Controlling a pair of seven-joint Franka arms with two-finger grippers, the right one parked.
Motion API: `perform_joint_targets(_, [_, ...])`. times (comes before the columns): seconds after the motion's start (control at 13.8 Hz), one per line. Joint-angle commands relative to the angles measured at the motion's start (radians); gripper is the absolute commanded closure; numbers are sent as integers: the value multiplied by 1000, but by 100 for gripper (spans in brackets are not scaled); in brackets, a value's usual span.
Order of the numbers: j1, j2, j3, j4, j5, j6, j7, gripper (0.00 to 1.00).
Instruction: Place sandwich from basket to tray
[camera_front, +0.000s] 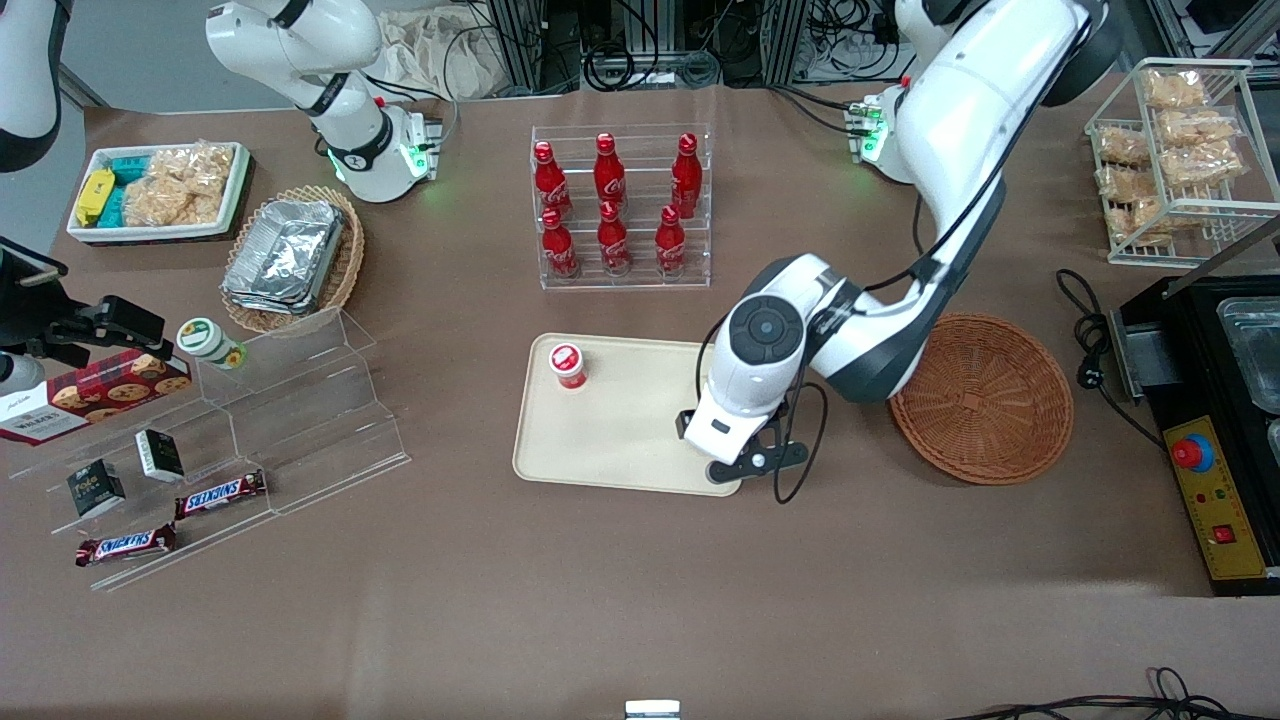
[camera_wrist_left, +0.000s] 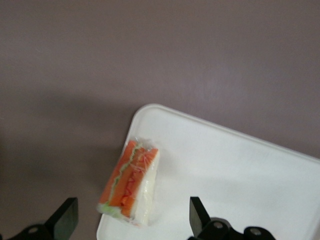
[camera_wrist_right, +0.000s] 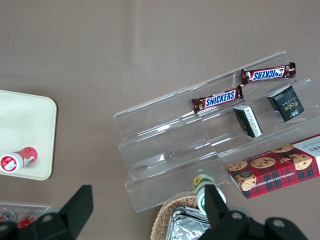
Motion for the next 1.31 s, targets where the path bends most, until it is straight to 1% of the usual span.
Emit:
perform_joint_targets(0.0, [31, -137, 1, -30, 3, -79, -70, 0])
perform_joint_targets(0.15, [48, -213, 1, -29, 1, -189, -69, 0])
perform_joint_targets(0.29, [97, -284, -2, -36, -5, -254, -52, 0])
perform_joint_targets(0.36, [117, -309, -2, -36, -28, -268, -46, 0])
perform_joint_targets(0.65, [239, -394, -2, -38, -114, -352, 129, 0])
perform_joint_targets(0.8, [269, -424, 18, -45, -149, -371, 248, 0])
perform_joint_targets(1.02, [266, -470, 160, -58, -230, -395, 467, 0])
perform_joint_targets(1.24, [234, -548, 341, -124, -293, -411, 725, 0])
